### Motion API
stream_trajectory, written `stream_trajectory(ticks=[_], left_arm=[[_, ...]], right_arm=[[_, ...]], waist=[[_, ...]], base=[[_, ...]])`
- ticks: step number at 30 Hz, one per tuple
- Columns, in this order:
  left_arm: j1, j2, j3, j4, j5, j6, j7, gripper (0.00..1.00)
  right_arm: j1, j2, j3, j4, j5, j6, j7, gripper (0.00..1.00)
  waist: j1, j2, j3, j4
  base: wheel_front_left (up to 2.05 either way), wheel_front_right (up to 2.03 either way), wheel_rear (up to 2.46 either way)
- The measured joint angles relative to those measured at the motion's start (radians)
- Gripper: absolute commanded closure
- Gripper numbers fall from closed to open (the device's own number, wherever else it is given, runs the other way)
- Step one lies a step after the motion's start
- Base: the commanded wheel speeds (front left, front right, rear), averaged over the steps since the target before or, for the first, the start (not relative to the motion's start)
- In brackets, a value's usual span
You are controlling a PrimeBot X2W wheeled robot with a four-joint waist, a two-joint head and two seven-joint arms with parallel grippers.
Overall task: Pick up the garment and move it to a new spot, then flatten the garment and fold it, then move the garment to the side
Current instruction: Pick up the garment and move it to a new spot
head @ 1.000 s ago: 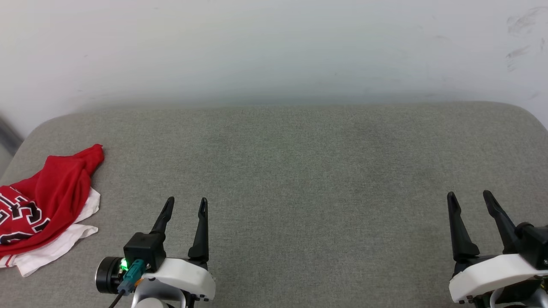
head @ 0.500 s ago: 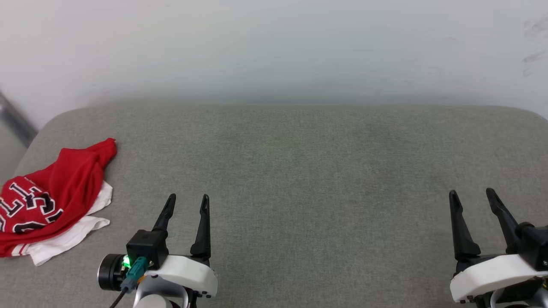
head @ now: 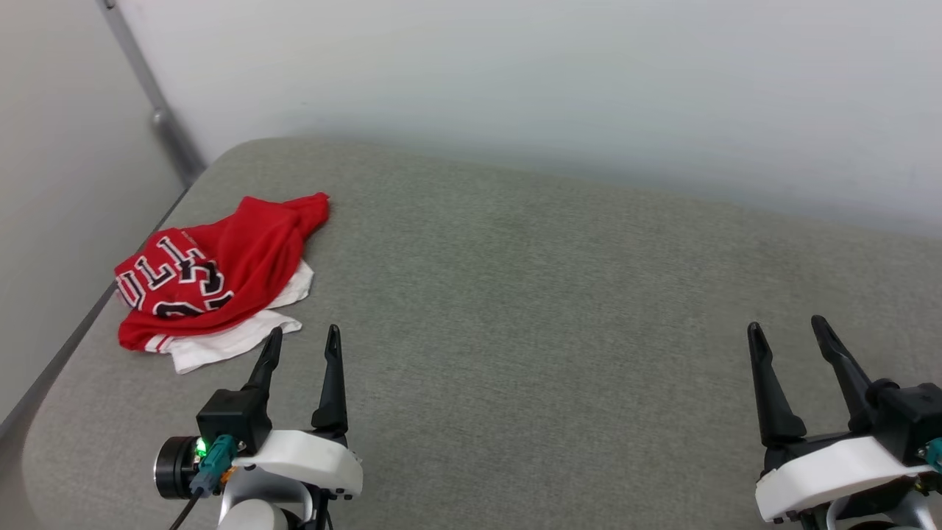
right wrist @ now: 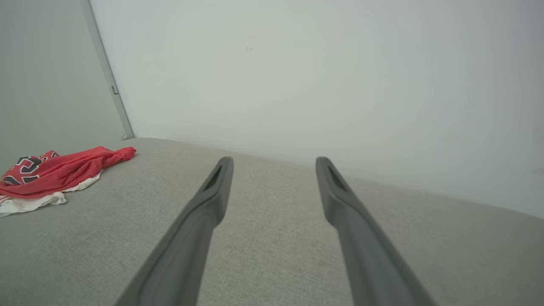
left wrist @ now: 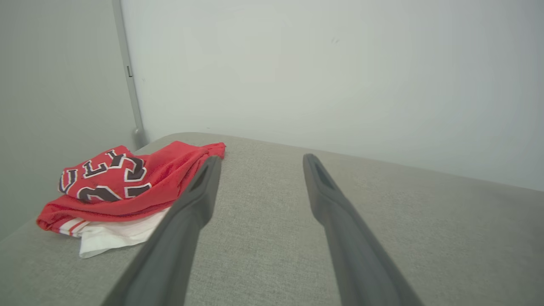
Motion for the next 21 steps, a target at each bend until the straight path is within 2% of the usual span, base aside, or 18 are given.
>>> stream_trajectory(ticks=[11, 16, 21], left_arm=[[0.002, 0.013, 0.032, -0.005, 0.001, 0.002, 0.000, 0.00], [0.002, 0.017, 0.036, -0.011, 0.002, 0.001, 0.000, 0.00], [0.000, 0.021, 0.047, -0.015, 0.001, 0.000, 0.000, 0.00]], right_arm=[[-0.002, 0.000, 0.028, -0.016, 0.001, 0.000, 0.006, 0.00], [-0.005, 0.000, 0.031, -0.021, 0.001, 0.000, 0.007, 0.00], [-0.008, 0.000, 0.037, -0.021, 0.002, 0.000, 0.008, 0.00]], waist=[[0.0000, 0.0000, 0.009, 0.167], [0.0000, 0.0000, 0.013, 0.211], [0.0000, 0.0000, 0.018, 0.224]], base=[[0.00, 0.00, 0.00], [0.00, 0.00, 0.00], [0.00, 0.00, 0.00]])
